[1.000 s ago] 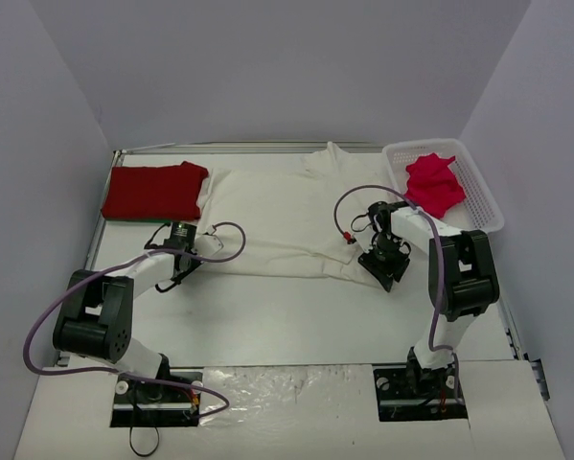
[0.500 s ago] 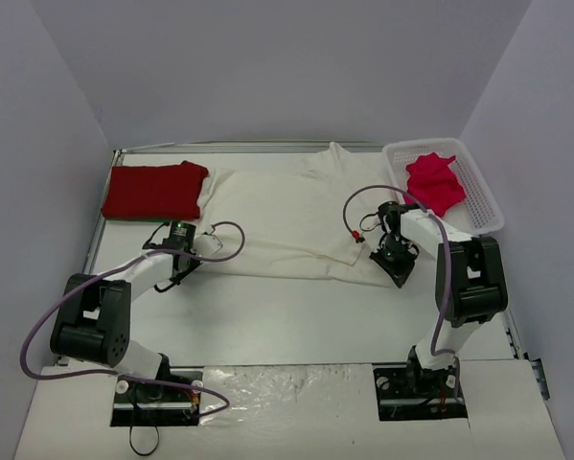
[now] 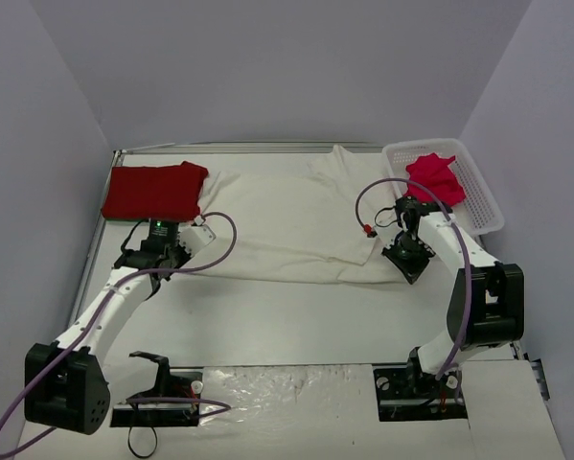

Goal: Fold and stack the t-shirts
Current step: Fold the flattened tshirt in 1/3 of the way

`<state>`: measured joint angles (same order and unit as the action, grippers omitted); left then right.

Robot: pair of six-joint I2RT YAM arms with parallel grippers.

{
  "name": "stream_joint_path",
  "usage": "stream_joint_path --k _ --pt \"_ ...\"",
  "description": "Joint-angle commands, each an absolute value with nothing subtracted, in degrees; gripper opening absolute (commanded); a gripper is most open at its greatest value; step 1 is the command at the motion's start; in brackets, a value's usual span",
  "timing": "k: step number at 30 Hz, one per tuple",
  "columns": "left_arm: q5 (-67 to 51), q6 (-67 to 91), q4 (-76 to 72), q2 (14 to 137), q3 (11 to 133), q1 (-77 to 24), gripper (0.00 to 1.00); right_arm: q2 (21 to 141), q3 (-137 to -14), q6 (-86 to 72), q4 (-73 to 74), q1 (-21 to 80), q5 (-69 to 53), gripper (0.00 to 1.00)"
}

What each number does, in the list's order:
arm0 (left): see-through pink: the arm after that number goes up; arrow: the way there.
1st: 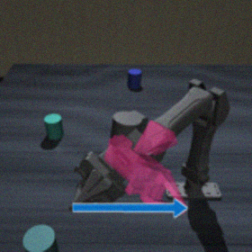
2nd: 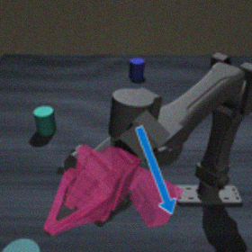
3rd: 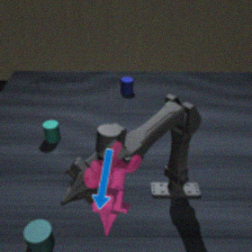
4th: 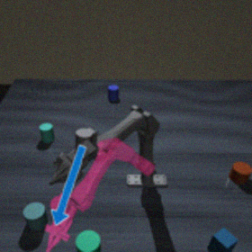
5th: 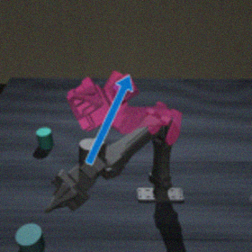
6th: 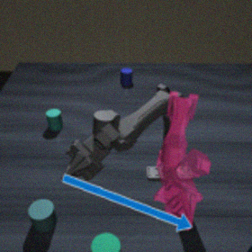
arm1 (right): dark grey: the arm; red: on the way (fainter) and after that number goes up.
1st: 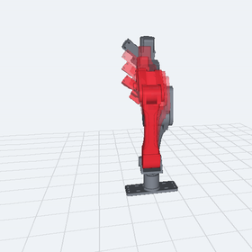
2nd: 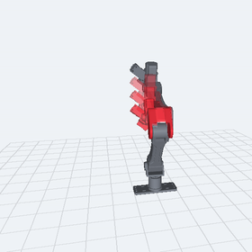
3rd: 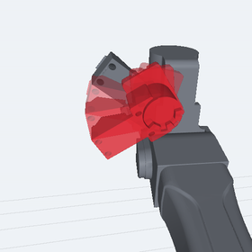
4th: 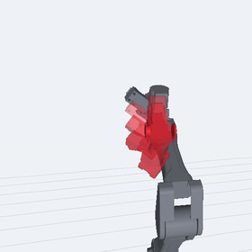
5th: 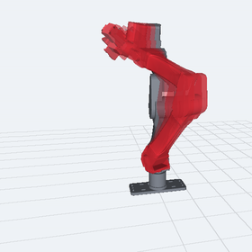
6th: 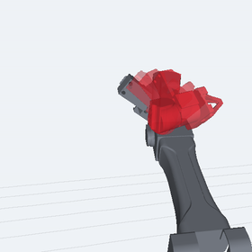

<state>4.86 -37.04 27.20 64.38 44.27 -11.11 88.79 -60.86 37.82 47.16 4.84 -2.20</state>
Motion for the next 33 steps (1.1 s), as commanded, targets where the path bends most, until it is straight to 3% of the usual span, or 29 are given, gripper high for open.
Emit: stream_joint_path --k 1,5,9,26,28,31,33 --pt "1.9 -38.4 30.4 64.9 42.8 -10.9 0.19 88.3 -59.7 38.8 51.1 4.5 -3.2 0.0" --pt "0.0 -39.9 27.3 66.8 39.7 -11.0 0.4 89.6 -59.8 38.6 50.5 4.5 -4.0 0.0" --pt "-2.0 -40.6 22.6 68.7 38.1 -11.1 0.49 91.2 -60.6 38.0 50.4 4.6 -4.7 0.0" --pt "-3.0 -41.1 10.6 80.8 38.1 -11.0 0.52 93.8 -61.7 35.4 50.2 4.7 -5.0 0.0" --pt "-3.3 -41.1 10.4 81.8 38.8 -11.0 0.5 94.1 -62.0 35.2 50.2 4.7 -5.0 0.0" --pt "-3.6 -41.6 10.5 84.7 39.7 -11.0 0.38 94.6 -62.1 35.0 50.2 4.8 -5.0 0.0" --pt "-4.0 -41.7 11.2 85.7 40.3 -11.0 0.15 94.7 -62.4 34.9 50.1 4.8 -5.1 0.0"
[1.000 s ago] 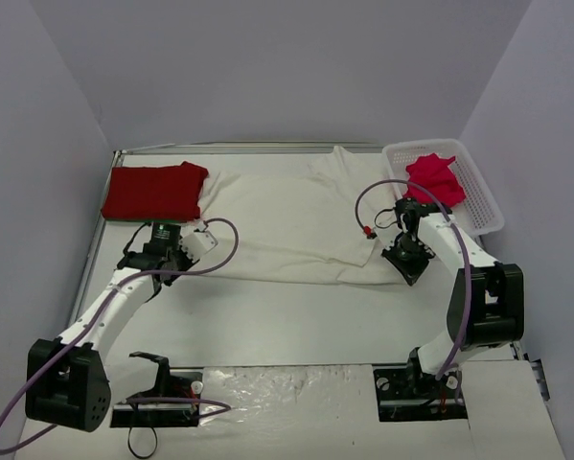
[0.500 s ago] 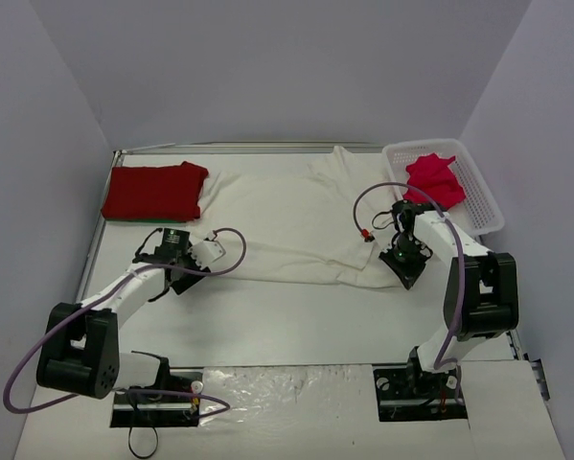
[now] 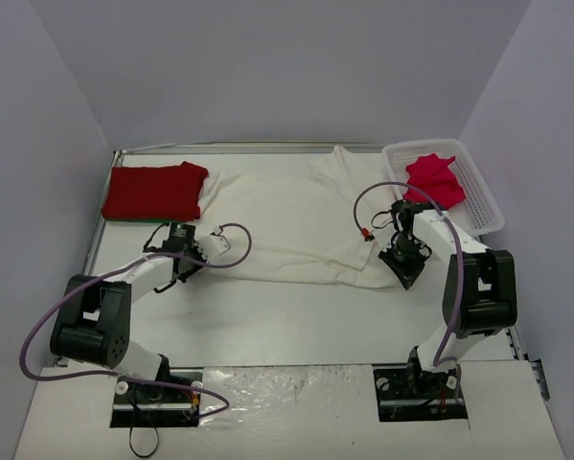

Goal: Fold and stack the t-shirts
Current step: Fold the flattened tshirt in 1/3 of the way

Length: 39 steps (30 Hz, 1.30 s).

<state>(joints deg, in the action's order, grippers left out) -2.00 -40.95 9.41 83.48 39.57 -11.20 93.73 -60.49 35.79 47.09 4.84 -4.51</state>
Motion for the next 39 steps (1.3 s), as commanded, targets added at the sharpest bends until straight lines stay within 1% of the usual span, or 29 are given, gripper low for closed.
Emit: stream_joint_path --k 1,2,6,9,17,23,31,39 --pt "-4.1 -41.7 11.7 86.5 40.6 -10.9 0.05 94.8 -62.4 34.9 50.1 4.7 -5.1 0.0" --pt "-4.4 -41.8 12.6 86.7 41.0 -10.9 0.03 94.8 -62.4 34.9 50.0 4.8 -5.1 0.0" --pt "-5.1 -42.4 13.6 85.4 40.5 -10.8 0.02 94.8 -62.7 35.0 50.1 4.7 -4.7 0.0" --pt "-4.9 -42.8 16.8 82.4 40.9 -10.8 0.02 94.3 -63.0 35.0 50.4 4.7 -3.6 0.0" --pt "-5.4 -43.7 31.6 66.7 43.2 -10.8 0.02 88.8 -64.2 37.1 54.5 4.7 -3.6 0.0" --pt "-4.9 -43.2 40.1 55.9 42.7 -10.9 0.02 85.0 -61.6 39.0 55.6 4.5 -2.4 0.0" --pt "-5.2 -42.6 44.9 50.4 40.6 -11.0 0.02 82.2 -58.7 40.3 56.8 4.1 -2.6 0.0" --pt "-8.3 -43.1 50.7 49.1 41.3 -11.0 0.02 79.0 -54.9 41.3 58.2 4.1 -3.3 0.0"
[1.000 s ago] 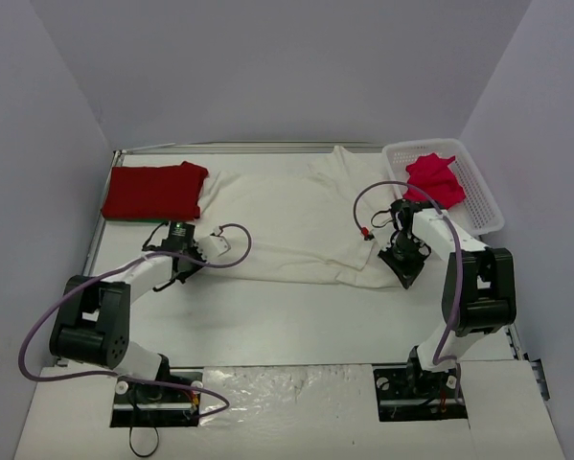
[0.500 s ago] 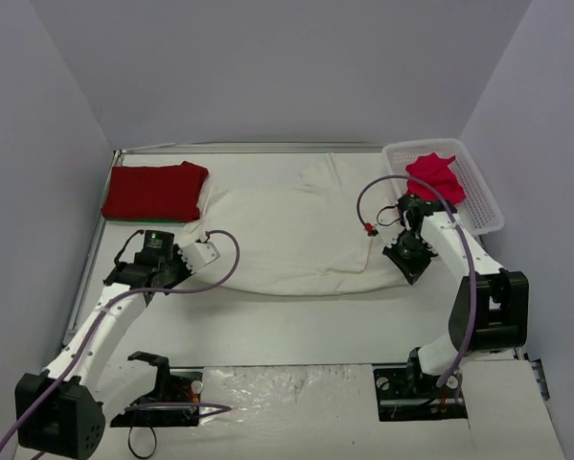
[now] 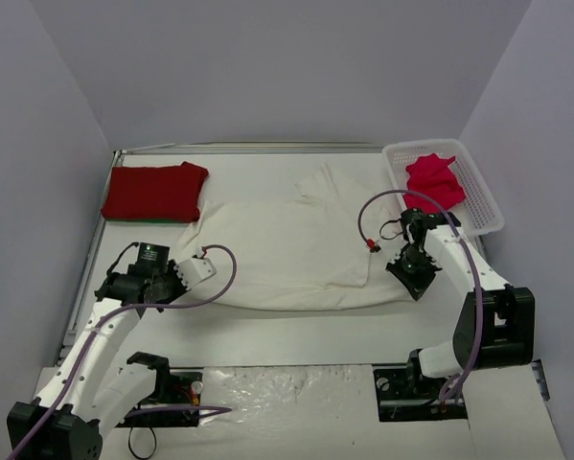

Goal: Fold and stack the t-shirts
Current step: Fold the flattened tshirt in 1/3 of the way

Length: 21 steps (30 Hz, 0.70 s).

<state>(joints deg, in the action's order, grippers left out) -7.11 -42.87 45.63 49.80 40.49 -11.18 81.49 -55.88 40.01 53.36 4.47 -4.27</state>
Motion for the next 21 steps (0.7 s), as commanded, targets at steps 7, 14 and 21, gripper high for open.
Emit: stream_joint_path --k 7,14,21 --pt "-9.3 -44.6 53.3 50.4 41.1 -11.0 0.26 77.3 -54.3 41.9 59.1 4.0 -3.5 0.24" --pt "-10.8 -45.4 55.4 48.8 42.8 -11.2 0.53 77.6 -57.0 42.4 60.9 4.0 -2.7 0.47" --pt "-5.3 -36.4 46.8 50.9 44.0 -11.2 0.56 79.5 -63.5 43.1 61.9 4.1 -9.8 0.47"
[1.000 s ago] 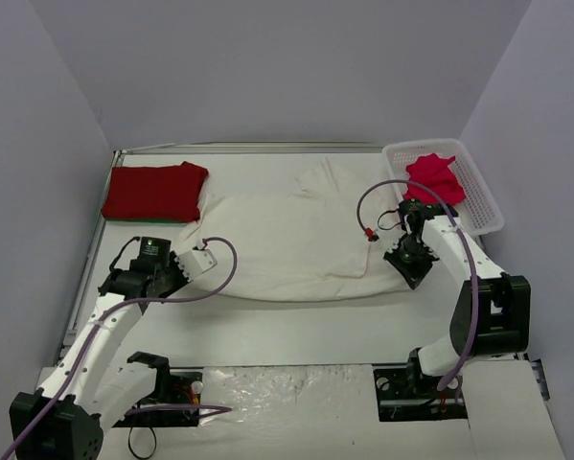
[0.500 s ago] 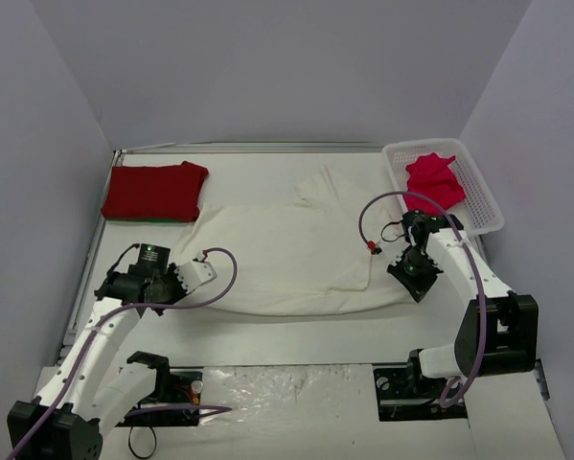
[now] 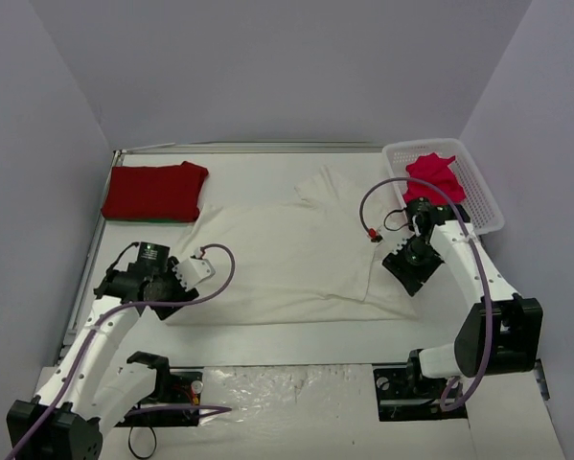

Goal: Fold and stack the t-shirts
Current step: Fold the flattened tshirt in 1/3 of the way

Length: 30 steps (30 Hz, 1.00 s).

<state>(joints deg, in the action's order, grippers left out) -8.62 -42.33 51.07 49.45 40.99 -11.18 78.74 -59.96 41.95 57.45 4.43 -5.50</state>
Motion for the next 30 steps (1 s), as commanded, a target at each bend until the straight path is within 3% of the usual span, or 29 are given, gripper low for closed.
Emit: stream_joint_path --k 1,5,13,30 --pt "-4.6 -34.6 44.8 53.3 45.5 -11.1 0.56 81.4 -64.1 43.6 62.0 4.1 -11.1 0.46" --pt "-6.8 -28.7 43.2 59.4 49.8 -11.1 0.53 86.5 -66.4 44.1 60.0 5.6 -17.0 0.46" --pt "-7.6 -24.1 40.9 69.8 55.0 -11.0 0.53 91.8 -63.8 40.4 53.9 15.9 -15.6 0.45" --pt "-6.2 -23.8 39.6 71.3 53.7 -10.8 0.53 99.5 -62.5 38.6 46.4 24.7 -17.0 0.43"
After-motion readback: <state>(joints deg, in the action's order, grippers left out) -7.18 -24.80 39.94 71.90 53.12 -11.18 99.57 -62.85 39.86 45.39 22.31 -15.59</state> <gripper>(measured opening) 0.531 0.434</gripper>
